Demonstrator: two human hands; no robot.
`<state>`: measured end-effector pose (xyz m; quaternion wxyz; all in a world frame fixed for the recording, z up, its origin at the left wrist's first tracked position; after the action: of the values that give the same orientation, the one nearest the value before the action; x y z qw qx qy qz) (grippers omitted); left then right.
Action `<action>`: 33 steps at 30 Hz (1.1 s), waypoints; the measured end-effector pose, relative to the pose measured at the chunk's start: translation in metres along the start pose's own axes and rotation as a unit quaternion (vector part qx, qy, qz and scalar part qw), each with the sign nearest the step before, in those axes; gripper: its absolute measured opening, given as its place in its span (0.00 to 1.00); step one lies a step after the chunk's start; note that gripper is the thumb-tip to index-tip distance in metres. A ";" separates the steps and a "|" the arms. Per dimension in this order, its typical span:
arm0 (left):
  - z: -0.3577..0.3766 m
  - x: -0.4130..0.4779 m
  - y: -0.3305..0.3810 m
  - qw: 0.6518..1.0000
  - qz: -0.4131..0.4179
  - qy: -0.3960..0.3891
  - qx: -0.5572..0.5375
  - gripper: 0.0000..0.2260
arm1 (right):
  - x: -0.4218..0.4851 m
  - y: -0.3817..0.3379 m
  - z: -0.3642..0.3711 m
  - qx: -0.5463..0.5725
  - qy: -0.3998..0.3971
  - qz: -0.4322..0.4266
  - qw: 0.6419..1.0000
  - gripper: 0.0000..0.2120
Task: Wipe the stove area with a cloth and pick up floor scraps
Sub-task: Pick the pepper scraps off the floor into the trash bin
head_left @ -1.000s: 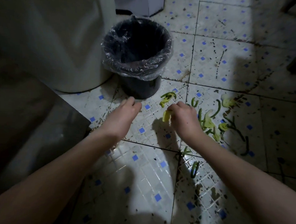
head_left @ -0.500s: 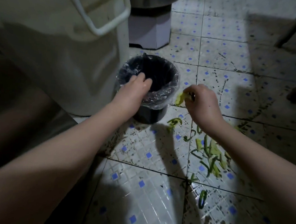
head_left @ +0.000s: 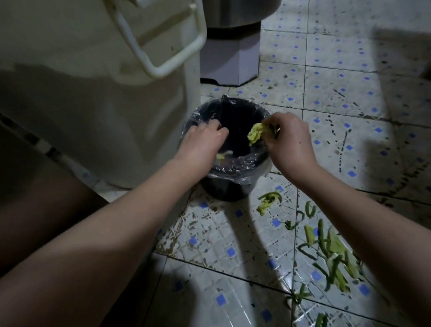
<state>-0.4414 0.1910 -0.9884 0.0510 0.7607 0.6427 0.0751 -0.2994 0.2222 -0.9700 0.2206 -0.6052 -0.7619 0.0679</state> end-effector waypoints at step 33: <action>0.012 -0.022 0.112 0.998 0.044 0.038 0.023 0.19 | -0.081 0.120 -0.010 -0.098 -0.075 0.080 0.989 0.18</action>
<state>-0.3342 0.1503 -0.9816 0.0055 0.7862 0.6113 0.0908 -0.1740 0.1742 -1.0265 0.0964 -0.6765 -0.7280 0.0553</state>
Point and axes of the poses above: each hand's wrist, its own x-axis towards the middle knuckle, its own z-axis out of the palm, y = z × x, the point moved 9 cm from there along x, towards the middle knuckle, and after that the axes turned 14 degrees about -x, right-handed, at the moved point
